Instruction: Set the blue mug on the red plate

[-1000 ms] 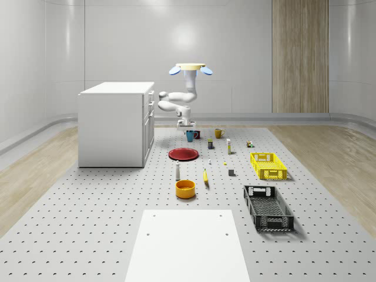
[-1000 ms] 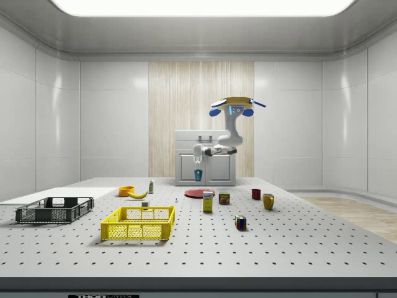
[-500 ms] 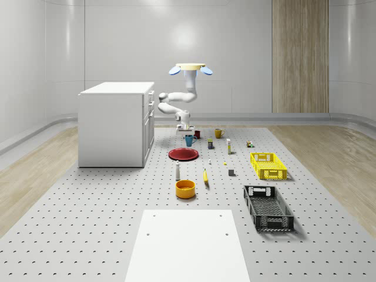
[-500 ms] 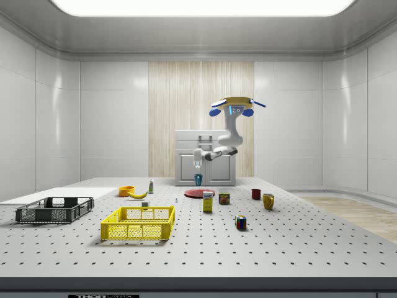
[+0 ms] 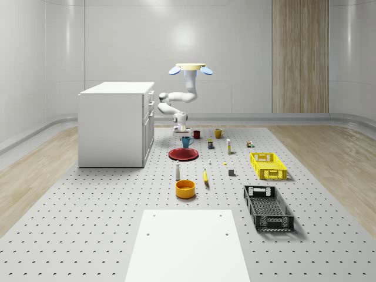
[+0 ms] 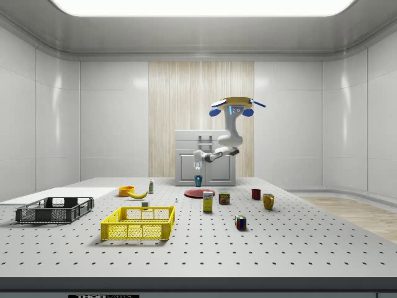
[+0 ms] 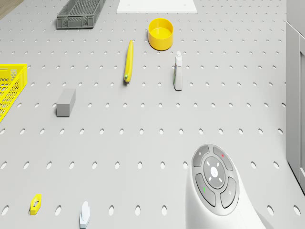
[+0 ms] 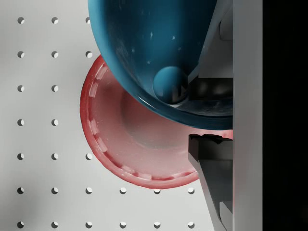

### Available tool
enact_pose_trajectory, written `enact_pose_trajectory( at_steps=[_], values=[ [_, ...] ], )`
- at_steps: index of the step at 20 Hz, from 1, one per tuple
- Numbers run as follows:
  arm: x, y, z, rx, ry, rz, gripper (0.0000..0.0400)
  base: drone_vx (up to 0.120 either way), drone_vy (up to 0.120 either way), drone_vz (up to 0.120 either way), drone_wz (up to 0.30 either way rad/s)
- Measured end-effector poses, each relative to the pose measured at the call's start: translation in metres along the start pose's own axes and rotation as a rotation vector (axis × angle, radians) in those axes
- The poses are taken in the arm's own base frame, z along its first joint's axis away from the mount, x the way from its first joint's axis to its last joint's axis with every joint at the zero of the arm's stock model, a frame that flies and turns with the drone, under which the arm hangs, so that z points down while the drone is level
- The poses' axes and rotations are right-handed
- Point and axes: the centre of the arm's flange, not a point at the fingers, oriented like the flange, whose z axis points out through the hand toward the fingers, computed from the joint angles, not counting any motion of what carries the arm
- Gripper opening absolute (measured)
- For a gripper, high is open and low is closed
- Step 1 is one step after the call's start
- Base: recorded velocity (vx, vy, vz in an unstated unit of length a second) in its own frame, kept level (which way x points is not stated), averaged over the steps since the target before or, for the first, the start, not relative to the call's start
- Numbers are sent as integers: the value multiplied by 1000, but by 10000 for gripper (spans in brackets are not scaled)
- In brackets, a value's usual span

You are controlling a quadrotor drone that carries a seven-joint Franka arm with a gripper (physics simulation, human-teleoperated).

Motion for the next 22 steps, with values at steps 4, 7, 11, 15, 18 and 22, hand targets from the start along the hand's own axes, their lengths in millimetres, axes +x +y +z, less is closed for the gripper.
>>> enact_pose_trajectory(
  at_steps=[4, 7, 11, 15, 18, 22],
  values=[
    [12, 12, 1, 0, 0, 0, 100, 0, 0, 0, 0],
    [17, 17, 3, 0, 0, 0, 100, 0, 0, 0, 0],
    [21, 21, 11, 0, 0, 0, 100, 0, 0, 0, 0],
    [23, 23, 24, 0, 0, 0, 100, 0, 0, 0, 0],
    [24, 23, 33, 0, 0, 0, 100, 0, 0, 0, 0],
    [24, 24, 40, 0, 0, 0, 100, 0, 0, 0, 0]
  ],
)
